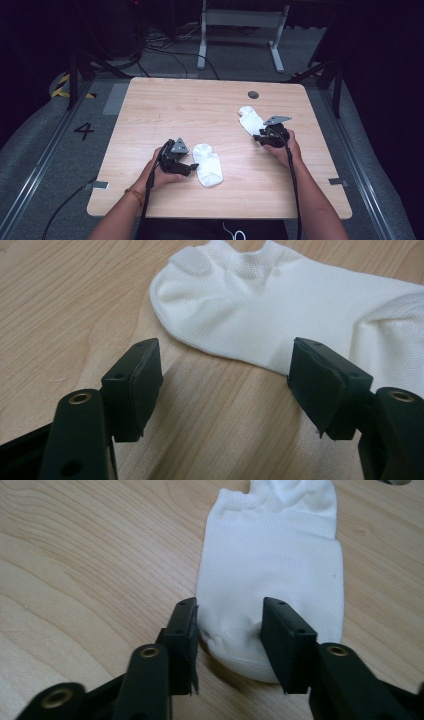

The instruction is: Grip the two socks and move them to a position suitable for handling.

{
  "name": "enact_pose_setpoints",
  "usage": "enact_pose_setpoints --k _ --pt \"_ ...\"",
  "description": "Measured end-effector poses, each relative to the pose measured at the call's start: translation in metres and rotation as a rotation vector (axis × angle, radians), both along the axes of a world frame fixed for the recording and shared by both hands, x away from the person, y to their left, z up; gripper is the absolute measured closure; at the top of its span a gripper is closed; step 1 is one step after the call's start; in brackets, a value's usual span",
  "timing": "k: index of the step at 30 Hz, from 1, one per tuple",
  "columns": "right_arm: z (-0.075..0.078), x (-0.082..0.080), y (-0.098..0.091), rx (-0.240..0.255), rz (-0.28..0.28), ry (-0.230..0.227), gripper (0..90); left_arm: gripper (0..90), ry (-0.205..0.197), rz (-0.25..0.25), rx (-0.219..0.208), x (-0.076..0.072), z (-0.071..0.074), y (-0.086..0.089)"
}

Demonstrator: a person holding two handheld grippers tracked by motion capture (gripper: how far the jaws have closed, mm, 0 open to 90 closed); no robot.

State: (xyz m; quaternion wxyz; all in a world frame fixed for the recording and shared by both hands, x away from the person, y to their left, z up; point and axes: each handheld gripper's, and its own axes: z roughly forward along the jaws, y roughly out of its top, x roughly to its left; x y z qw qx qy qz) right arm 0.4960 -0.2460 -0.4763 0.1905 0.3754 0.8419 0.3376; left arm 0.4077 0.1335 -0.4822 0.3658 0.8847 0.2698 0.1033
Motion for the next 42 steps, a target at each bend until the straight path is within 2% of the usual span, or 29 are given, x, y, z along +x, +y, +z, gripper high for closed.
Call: enact_pose_setpoints --k 5,8,12,14,16,23,29,30,31,34,35,36,38,40,41,42 --pt "0.001 -0.001 -0.002 0.012 0.002 0.028 73.0 30.0 0.000 0.008 0.001 -0.001 0.000 0.000" --pt "0.003 -0.003 -0.006 0.009 -0.002 0.049 81.9 29.9 0.001 0.012 0.001 -0.001 0.000 0.000" --pt "0.004 -0.006 -0.007 0.006 0.004 0.061 83.5 29.9 0.001 0.013 0.002 -0.001 0.000 0.000" --pt "0.004 -0.012 -0.007 -0.009 0.023 0.047 83.6 29.8 0.001 0.015 0.001 -0.001 0.000 -0.001" --pt "0.004 -0.023 -0.008 0.010 0.056 0.054 84.0 29.1 0.000 0.035 0.005 -0.003 0.000 -0.001" --pt "0.003 -0.059 -0.017 0.040 0.115 0.068 84.1 28.5 -0.003 0.040 0.011 -0.004 0.000 -0.001" --pt "0.006 -0.095 -0.022 0.020 0.181 0.076 84.0 28.3 0.002 0.040 0.010 -0.005 0.000 -0.001" --pt "0.006 -0.095 -0.022 0.020 0.181 0.076 84.0 28.3 0.002 0.040 0.010 -0.005 0.000 -0.001" --pt "0.007 -0.108 -0.022 0.018 0.201 0.079 83.9 28.3 0.001 0.040 0.008 -0.005 0.000 -0.001" --pt "0.009 -0.126 -0.019 0.008 0.241 0.076 83.8 28.0 -0.003 0.046 0.011 -0.005 0.000 -0.002" --pt "0.009 -0.133 -0.018 0.010 0.257 0.075 83.8 27.4 -0.007 0.051 0.013 -0.006 0.000 -0.002" --pt "0.009 -0.133 -0.018 0.010 0.257 0.075 83.8 26.8 -0.007 0.051 0.013 -0.006 0.000 -0.002" --pt "0.012 -0.153 -0.016 0.016 0.293 0.072 83.6 26.7 -0.006 0.057 0.013 -0.006 0.000 -0.002" --pt "0.014 -0.158 -0.016 0.019 0.298 0.070 83.5 26.7 -0.006 0.058 0.013 -0.006 0.000 -0.002" --pt "0.016 -0.168 -0.017 0.033 0.313 0.068 83.4 26.7 -0.005 0.058 0.013 -0.006 0.000 -0.002" --pt "0.016 -0.172 -0.017 0.031 0.318 0.068 83.4 26.7 -0.005 0.058 0.013 -0.006 0.000 -0.002"
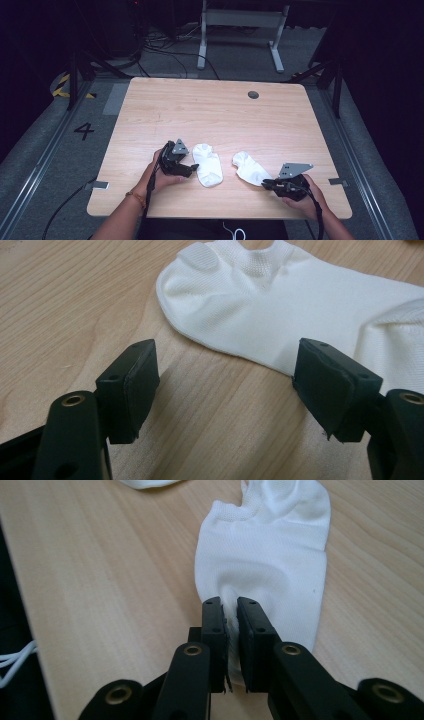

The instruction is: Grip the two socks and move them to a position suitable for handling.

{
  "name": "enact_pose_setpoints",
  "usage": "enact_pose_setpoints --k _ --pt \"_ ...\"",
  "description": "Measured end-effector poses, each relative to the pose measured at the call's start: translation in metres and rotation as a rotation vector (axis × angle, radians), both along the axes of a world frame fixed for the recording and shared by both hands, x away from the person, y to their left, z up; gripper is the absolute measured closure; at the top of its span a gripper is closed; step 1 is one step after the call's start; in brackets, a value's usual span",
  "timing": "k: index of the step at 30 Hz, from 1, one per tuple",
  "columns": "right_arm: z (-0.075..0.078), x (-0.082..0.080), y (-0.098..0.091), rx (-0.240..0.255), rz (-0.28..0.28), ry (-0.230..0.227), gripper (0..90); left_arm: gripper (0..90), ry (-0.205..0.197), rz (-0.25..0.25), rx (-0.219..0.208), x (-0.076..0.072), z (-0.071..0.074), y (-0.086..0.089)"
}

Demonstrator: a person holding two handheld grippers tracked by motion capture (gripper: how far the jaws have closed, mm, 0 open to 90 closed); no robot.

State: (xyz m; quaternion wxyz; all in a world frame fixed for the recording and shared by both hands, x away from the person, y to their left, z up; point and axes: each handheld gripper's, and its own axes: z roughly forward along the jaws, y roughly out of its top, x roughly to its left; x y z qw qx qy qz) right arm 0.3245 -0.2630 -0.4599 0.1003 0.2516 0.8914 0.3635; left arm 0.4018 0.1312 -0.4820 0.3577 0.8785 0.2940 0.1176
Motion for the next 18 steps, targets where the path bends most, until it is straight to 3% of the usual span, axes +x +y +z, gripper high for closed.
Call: enact_pose_setpoints --k 4,8,10,14,16,18 --pt "0.001 -0.010 -0.001 -0.011 0.017 -0.002 81.7 26.7 -0.004 0.005 0.000 -0.001 0.000 0.000" --pt "0.008 -0.014 0.001 -0.001 0.012 -0.032 69.0 26.7 -0.008 0.005 0.007 -0.001 0.000 -0.001" --pt "0.010 -0.013 0.005 -0.004 -0.002 -0.047 67.7 26.7 -0.007 0.004 0.003 -0.001 0.000 -0.001" --pt "0.012 -0.007 0.035 -0.024 0.036 -0.072 63.2 25.5 -0.009 0.004 0.006 -0.001 0.000 -0.001" --pt "0.012 -0.006 0.040 -0.030 0.046 -0.077 63.2 25.0 -0.003 0.004 0.002 -0.001 0.000 -0.001" --pt "0.006 0.000 0.062 -0.071 0.067 -0.082 63.3 24.0 -0.003 0.002 0.004 -0.001 0.000 0.000"
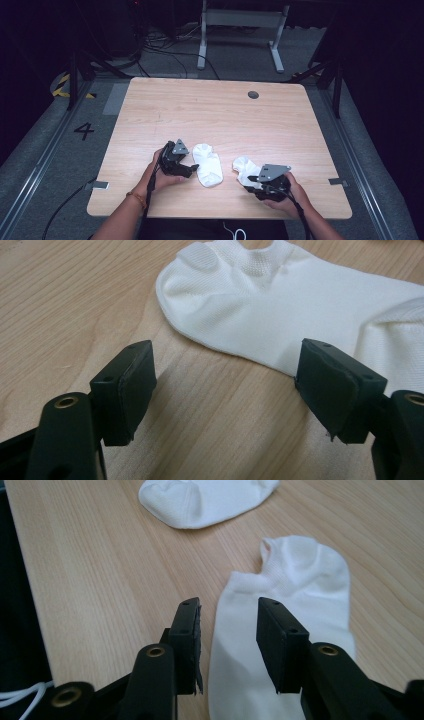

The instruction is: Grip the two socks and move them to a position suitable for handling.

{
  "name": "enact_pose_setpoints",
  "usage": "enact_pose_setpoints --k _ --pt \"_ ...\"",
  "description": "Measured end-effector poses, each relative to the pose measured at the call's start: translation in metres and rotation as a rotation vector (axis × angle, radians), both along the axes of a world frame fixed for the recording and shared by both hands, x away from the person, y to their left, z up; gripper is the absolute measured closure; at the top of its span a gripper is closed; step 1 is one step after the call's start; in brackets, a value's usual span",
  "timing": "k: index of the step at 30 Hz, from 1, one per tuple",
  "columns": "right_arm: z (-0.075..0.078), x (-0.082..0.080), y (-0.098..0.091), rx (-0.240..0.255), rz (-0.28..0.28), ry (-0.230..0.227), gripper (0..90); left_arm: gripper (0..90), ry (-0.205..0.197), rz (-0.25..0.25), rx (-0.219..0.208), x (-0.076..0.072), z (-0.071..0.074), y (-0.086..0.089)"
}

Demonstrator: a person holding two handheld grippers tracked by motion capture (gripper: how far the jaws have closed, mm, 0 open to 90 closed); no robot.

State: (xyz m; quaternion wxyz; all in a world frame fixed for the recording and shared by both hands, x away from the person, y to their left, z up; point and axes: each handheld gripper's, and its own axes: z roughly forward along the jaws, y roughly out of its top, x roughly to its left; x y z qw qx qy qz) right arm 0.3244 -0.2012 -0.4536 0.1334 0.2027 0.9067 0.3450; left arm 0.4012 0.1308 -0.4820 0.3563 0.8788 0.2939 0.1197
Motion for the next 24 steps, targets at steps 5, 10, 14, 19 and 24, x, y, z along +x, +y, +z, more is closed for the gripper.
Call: enact_pose_setpoints --k 5,10,14,19,24 --pt "-0.004 0.007 0.017 -0.024 -0.009 0.001 63.7 22.4 0.016 0.002 0.015 0.000 0.002 0.000" --pt "-0.009 0.018 0.025 -0.050 -0.051 0.002 64.2 24.4 -0.014 -0.016 0.009 -0.004 0.008 -0.001" --pt "-0.013 0.023 0.028 -0.051 -0.065 0.031 69.6 24.3 -0.038 -0.032 0.000 -0.008 0.017 -0.003" --pt "-0.013 0.024 0.023 -0.052 -0.081 0.041 83.1 24.6 -0.056 -0.054 0.001 -0.014 0.021 -0.010" --pt "-0.005 0.021 0.018 -0.030 -0.033 0.059 86.9 25.0 -0.076 -0.116 0.000 -0.023 0.027 -0.027"
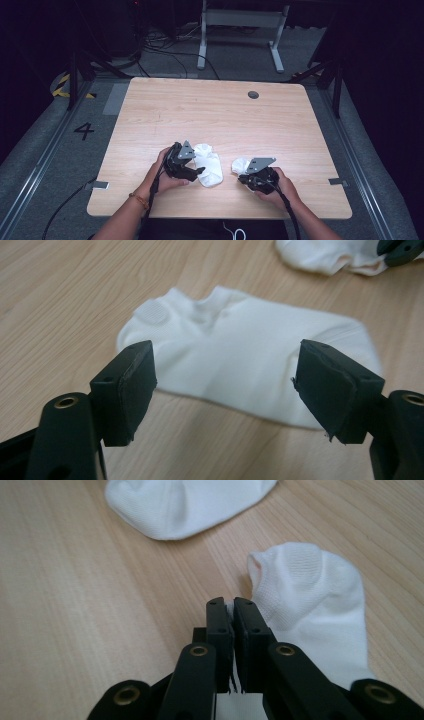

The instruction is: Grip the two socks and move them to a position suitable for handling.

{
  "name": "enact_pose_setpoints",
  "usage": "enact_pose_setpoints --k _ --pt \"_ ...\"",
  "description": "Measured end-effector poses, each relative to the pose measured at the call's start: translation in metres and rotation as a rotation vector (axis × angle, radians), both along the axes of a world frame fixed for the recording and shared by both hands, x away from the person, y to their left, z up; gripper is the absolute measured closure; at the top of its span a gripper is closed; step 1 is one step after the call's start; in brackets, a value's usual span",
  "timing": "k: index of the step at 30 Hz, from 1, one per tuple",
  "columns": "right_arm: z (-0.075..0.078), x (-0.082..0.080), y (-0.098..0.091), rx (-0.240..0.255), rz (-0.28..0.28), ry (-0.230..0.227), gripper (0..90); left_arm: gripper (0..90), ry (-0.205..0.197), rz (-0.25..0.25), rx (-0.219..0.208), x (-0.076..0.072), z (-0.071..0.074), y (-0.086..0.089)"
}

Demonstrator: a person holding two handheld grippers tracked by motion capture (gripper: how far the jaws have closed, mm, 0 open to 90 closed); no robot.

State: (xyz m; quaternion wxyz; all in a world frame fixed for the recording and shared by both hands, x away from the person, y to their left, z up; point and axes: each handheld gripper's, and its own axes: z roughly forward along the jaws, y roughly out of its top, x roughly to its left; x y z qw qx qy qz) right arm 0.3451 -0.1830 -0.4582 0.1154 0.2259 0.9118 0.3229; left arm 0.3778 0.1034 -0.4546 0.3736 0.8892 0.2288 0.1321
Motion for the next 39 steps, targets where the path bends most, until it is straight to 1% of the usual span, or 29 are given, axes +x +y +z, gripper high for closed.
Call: enact_pose_setpoints --k 2,3,5,6,7,8,10,12,13,14,15,16,17,18,19,21,22,23,24,25,26,27,30,31,33,34,36,38,39 --pt "0.008 -0.004 -0.002 0.031 0.017 0.002 87.0 25.8 -0.021 -0.053 0.016 -0.007 0.003 -0.014" --pt "0.012 -0.006 -0.003 0.042 0.028 -0.002 87.0 25.8 -0.023 -0.085 0.018 -0.012 0.005 -0.022" --pt "0.020 -0.010 -0.004 0.064 0.040 -0.014 87.1 26.7 -0.047 -0.156 0.036 -0.022 0.008 -0.042" --pt "0.024 -0.012 -0.005 0.073 0.047 -0.015 87.1 26.7 -0.052 -0.191 0.039 -0.026 0.010 -0.050" --pt "0.029 -0.015 -0.006 0.090 0.056 -0.025 87.2 26.6 -0.058 -0.230 0.049 -0.033 0.010 -0.062" --pt "0.029 -0.015 -0.006 0.090 0.056 -0.025 87.2 26.5 -0.058 -0.230 0.049 -0.033 0.010 -0.062" --pt "0.034 -0.018 -0.008 0.113 0.067 -0.024 87.2 26.3 -0.079 -0.273 0.077 -0.039 0.009 -0.074" --pt "0.039 -0.021 -0.009 0.127 0.080 -0.027 87.3 26.3 -0.085 -0.298 0.097 -0.041 0.006 -0.081" --pt "0.041 -0.023 -0.010 0.134 0.087 -0.029 87.3 26.3 -0.067 -0.303 0.093 -0.041 0.004 -0.083" --pt "0.045 -0.025 -0.013 0.152 0.092 -0.023 87.3 26.5 -0.061 -0.302 0.097 -0.041 0.002 -0.085" --pt "0.045 -0.025 -0.013 0.152 0.092 -0.023 87.3 26.5 -0.061 -0.306 0.101 -0.041 0.000 -0.086" --pt "0.046 -0.026 -0.014 0.162 0.096 -0.020 87.3 27.1 -0.046 -0.314 0.114 -0.042 -0.002 -0.088" --pt "0.049 -0.028 -0.017 0.192 0.103 -0.011 87.3 29.7 -0.044 -0.329 0.119 -0.043 -0.003 -0.089" --pt "0.051 -0.029 -0.020 0.213 0.105 -0.004 87.3 34.3 -0.058 -0.337 0.120 -0.044 -0.004 -0.089" --pt "0.052 -0.029 -0.022 0.226 0.106 0.008 87.3 42.1 -0.059 -0.342 0.116 -0.044 -0.003 -0.089" --pt "0.052 -0.029 -0.023 0.234 0.113 0.013 87.3 51.7 -0.060 -0.344 0.115 -0.044 -0.002 -0.088" --pt "0.052 -0.029 -0.027 0.245 0.106 0.022 87.2 59.2 -0.069 -0.341 0.109 -0.044 -0.001 -0.087" --pt "0.052 -0.029 -0.027 0.245 0.106 0.022 87.2 59.2 -0.065 -0.346 0.097 -0.043 0.000 -0.085" --pt "0.051 -0.028 -0.032 0.263 0.089 0.039 87.0 68.5 -0.056 -0.351 0.084 -0.042 0.001 -0.082" --pt "0.051 -0.027 -0.035 0.272 0.083 0.043 86.9 72.5 -0.056 -0.348 0.071 -0.040 0.003 -0.080" --pt "0.051 -0.027 -0.035 0.272 0.083 0.043 86.9 74.5 -0.056 -0.348 0.071 -0.040 0.003 -0.080" --pt "0.051 -0.024 -0.039 0.273 0.058 0.038 86.9 77.9 -0.046 -0.348 0.068 -0.038 0.005 -0.078" --pt "0.051 -0.021 -0.042 0.279 0.033 0.033 87.1 78.6 -0.046 -0.340 0.078 -0.036 0.005 -0.078" --pt "0.049 -0.016 -0.045 0.266 0.009 0.016 87.8 78.5 -0.042 -0.338 0.082 -0.034 0.005 -0.077" --pt "0.049 -0.014 -0.045 0.259 0.003 0.010 88.3 77.8 -0.040 -0.327 0.082 -0.032 0.004 -0.077" --pt "0.045 -0.008 -0.046 0.234 -0.018 -0.006 90.0 77.4 -0.037 -0.309 0.083 -0.029 0.003 -0.077" --pt "0.040 -0.003 -0.045 0.214 -0.037 -0.009 90.0 75.8 -0.039 -0.296 0.088 -0.024 0.003 -0.078" --pt "0.036 0.002 -0.045 0.188 -0.048 -0.021 90.0 75.8 -0.019 -0.288 0.080 -0.018 0.003 -0.080" --pt "0.036 0.002 -0.045 0.188 -0.048 -0.021 90.0 76.5 -0.019 -0.288 0.080 -0.018 0.003 -0.080"
